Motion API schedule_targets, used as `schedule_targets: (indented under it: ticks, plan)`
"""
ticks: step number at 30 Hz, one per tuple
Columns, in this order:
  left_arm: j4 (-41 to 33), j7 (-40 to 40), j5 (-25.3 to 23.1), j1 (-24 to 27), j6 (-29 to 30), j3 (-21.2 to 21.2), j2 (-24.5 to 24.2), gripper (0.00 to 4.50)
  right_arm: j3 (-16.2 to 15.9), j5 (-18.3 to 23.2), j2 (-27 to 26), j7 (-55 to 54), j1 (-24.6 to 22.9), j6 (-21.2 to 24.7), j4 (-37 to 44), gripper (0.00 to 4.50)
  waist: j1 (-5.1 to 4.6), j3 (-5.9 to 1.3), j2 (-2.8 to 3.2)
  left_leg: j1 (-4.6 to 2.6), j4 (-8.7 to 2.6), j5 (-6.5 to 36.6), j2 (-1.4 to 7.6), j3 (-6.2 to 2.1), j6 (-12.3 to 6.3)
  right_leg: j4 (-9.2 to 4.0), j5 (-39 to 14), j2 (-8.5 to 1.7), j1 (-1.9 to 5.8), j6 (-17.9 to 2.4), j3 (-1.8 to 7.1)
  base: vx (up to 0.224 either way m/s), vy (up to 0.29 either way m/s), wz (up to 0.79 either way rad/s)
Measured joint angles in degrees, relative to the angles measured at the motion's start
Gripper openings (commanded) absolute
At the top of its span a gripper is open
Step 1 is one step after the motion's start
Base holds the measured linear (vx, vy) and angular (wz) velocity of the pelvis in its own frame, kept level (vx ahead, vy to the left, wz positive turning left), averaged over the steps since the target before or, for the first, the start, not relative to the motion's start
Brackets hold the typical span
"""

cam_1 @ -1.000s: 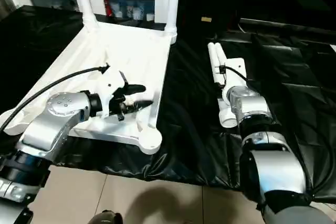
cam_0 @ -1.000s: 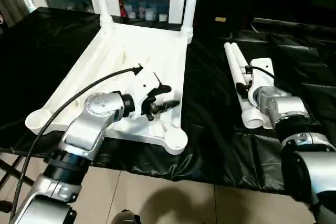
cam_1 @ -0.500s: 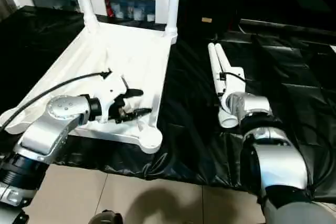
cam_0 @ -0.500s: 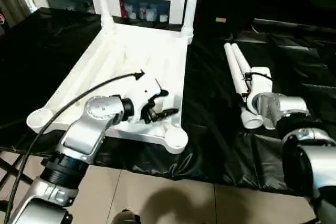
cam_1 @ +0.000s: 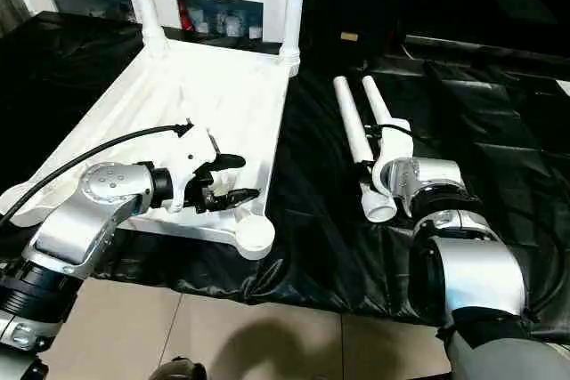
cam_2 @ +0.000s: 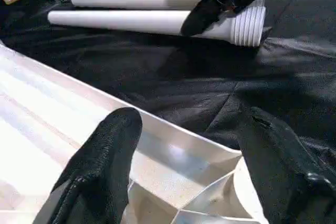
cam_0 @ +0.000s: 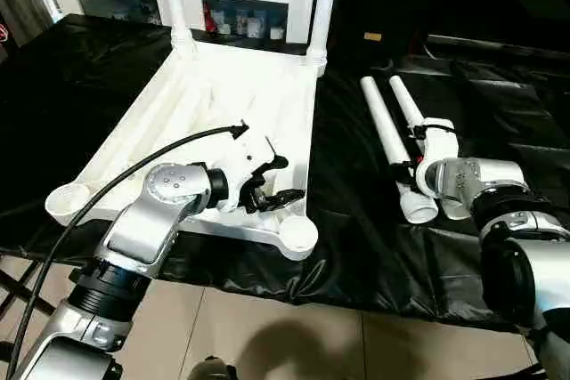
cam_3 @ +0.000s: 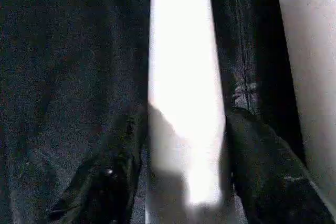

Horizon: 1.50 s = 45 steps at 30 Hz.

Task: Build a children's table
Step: Pick table leg

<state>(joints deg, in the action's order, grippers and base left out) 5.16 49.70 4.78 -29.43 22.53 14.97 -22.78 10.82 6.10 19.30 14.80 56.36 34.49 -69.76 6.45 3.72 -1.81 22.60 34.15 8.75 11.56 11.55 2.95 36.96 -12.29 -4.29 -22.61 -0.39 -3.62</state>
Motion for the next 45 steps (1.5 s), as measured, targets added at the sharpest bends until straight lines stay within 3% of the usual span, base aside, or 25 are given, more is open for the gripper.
schedule_targets:
  ticks: [9,14,20,25,30,33,38,45]
  plan:
    - [1.51,-1.89,-0.93,-1.13,-1.97,-0.12,0.76,3.30,2.44,1.26,0.05,-1.36,-0.20,-1.82,-0.59,1.86,-0.01,-0.02,-0.02,0.00,0.05,-0.02,0.00,-0.01,0.03,0.05,0.01,-0.01,0.00,0.00,0.00,0.000,0.000,0.00]
    - [4.77,-5.84,-1.21,-3.67,-4.30,-1.84,3.34,3.30,4.96,4.28,0.08,1.32,-1.59,-6.07,-0.02,1.85,0.02,0.05,0.16,0.02,0.05,-0.02,0.00,-0.02,0.03,0.05,0.01,-0.01,-0.02,0.00,0.00,0.000,0.000,0.00]
    - [9.48,-12.82,0.66,-7.23,-5.39,-6.58,9.87,3.30,10.32,10.68,-1.04,8.33,-4.24,-6.87,5.55,1.85,0.24,0.09,0.53,0.31,0.10,-0.03,0.01,-0.05,0.00,0.08,0.01,0.00,-0.26,-0.01,-0.04,0.000,0.000,0.00]
    - [12.43,-14.49,6.21,-10.98,0.29,-9.70,15.80,3.73,12.62,20.02,-5.49,23.29,-12.06,-11.60,21.81,1.84,1.00,0.07,0.55,0.48,0.18,0.01,0.07,-0.05,-0.19,0.06,0.01,0.00,-0.36,-0.01,-0.11,0.000,0.000,0.00]
    - [15.96,-16.34,11.52,-14.09,2.98,-14.39,20.15,4.26,12.21,28.87,-8.46,33.82,-19.79,-7.04,37.70,1.84,2.19,0.08,0.61,0.48,0.30,0.00,0.08,-0.06,-0.27,0.07,0.02,0.00,-0.31,-0.03,-0.10,0.000,0.000,0.00]
    - [16.06,-16.20,15.28,-15.93,4.96,-16.91,21.31,4.47,10.44,31.95,-9.08,38.12,-22.89,-4.01,44.39,1.84,2.64,0.07,0.64,0.46,0.34,-0.01,0.08,-0.07,-0.27,0.08,0.05,-0.02,-0.26,-0.02,-0.11,0.000,0.000,0.00]
    - [15.34,-15.35,22.28,-18.36,9.22,-20.99,23.91,4.50,6.85,33.85,-9.14,41.33,-26.03,-1.12,49.69,1.84,3.08,0.06,0.66,0.46,0.35,-0.01,0.07,-0.07,-0.27,0.06,0.06,-0.06,-0.24,-0.02,-0.11,0.000,0.000,0.00]
    - [13.24,-13.46,25.34,-18.48,12.03,-21.30,24.43,4.50,5.07,34.14,-9.10,41.84,-27.11,0.63,52.89,1.84,3.15,0.06,0.65,0.47,0.31,-0.01,0.07,-0.07,-0.27,0.01,0.05,-0.05,-0.25,-0.01,-0.11,0.000,0.000,0.00]
